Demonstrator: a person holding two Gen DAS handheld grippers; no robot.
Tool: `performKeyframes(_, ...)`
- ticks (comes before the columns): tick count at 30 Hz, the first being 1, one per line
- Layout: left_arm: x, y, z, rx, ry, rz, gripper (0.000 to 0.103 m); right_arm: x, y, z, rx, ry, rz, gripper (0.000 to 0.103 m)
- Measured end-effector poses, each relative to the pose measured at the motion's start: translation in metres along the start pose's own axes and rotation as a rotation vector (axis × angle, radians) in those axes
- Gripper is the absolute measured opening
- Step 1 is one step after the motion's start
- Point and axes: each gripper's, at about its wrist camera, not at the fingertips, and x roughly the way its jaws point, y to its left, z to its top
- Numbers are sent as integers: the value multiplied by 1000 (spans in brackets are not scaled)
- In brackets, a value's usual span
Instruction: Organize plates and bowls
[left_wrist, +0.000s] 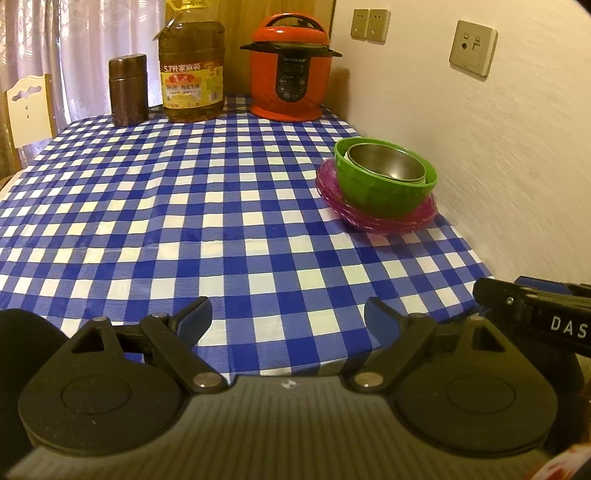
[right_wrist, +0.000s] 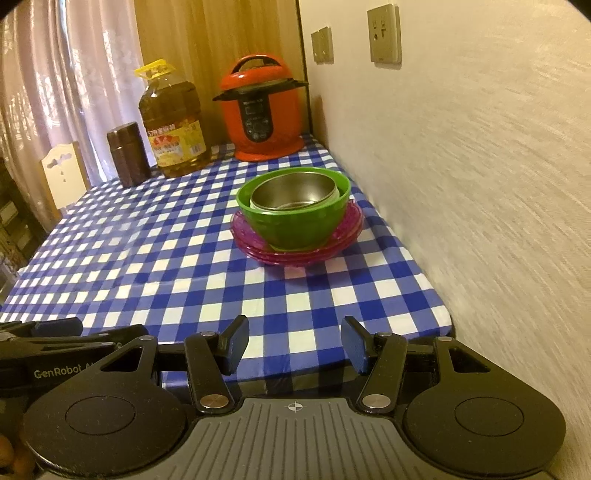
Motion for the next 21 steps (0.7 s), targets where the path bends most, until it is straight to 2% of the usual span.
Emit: performKeyframes(21, -26, 2, -4, 7, -36, 11, 88, -22, 3, -4, -8, -34, 2, 55)
